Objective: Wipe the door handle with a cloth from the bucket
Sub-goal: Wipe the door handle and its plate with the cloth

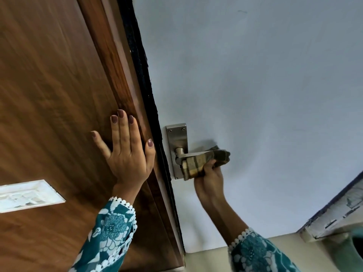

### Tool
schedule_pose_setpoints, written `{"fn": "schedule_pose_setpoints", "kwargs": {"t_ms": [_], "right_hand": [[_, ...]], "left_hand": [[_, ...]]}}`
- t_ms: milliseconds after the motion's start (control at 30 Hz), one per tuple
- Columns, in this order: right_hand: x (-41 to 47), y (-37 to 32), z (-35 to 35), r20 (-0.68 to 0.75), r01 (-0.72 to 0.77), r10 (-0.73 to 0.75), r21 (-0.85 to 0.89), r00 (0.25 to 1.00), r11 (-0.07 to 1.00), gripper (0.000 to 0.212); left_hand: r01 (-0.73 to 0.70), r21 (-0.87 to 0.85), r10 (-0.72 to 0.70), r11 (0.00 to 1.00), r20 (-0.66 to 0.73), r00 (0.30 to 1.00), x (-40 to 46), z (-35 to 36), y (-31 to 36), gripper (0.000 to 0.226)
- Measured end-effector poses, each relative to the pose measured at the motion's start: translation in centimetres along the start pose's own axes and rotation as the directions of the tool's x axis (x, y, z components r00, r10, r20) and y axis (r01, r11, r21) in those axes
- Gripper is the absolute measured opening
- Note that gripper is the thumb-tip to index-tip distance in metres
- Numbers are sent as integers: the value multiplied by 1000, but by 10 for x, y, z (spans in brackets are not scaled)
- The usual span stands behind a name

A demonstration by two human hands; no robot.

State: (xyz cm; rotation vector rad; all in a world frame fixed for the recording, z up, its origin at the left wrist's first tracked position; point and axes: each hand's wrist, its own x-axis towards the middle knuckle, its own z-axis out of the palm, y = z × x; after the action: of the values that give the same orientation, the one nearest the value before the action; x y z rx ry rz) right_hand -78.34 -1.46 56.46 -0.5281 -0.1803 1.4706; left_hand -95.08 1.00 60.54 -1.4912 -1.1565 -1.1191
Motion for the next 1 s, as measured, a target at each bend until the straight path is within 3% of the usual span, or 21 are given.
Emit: {"fn": "schedule_pose_setpoints", "kwargs": {"t_ms": [367, 567, 733, 900, 1000], "right_hand": [[-20, 38, 27, 16, -152, 152, 18, 988, 988, 42], [-21, 25, 23, 39, -190, 200, -179, 979, 965, 36], [-27, 3, 9, 62, -333, 382, -379, 922, 864, 21], [-37, -33, -22, 117, -395, 506, -486, 855, 780, 19], [-41, -58, -44, 197, -401, 507, -405, 839, 821, 24]], "left_hand": [[-8, 12, 8, 1000, 16, 1000, 1, -1, -1, 62], [1, 9, -2, 1000, 45, 999, 5, -6, 1, 62], [34, -35, -29, 999, 131, 991, 6, -14, 3, 61], [236, -228, -158, 944, 317, 935, -2, -40, 27, 59], [311, -548, -33, 777, 458, 888, -26, -65, 60, 54]]}}
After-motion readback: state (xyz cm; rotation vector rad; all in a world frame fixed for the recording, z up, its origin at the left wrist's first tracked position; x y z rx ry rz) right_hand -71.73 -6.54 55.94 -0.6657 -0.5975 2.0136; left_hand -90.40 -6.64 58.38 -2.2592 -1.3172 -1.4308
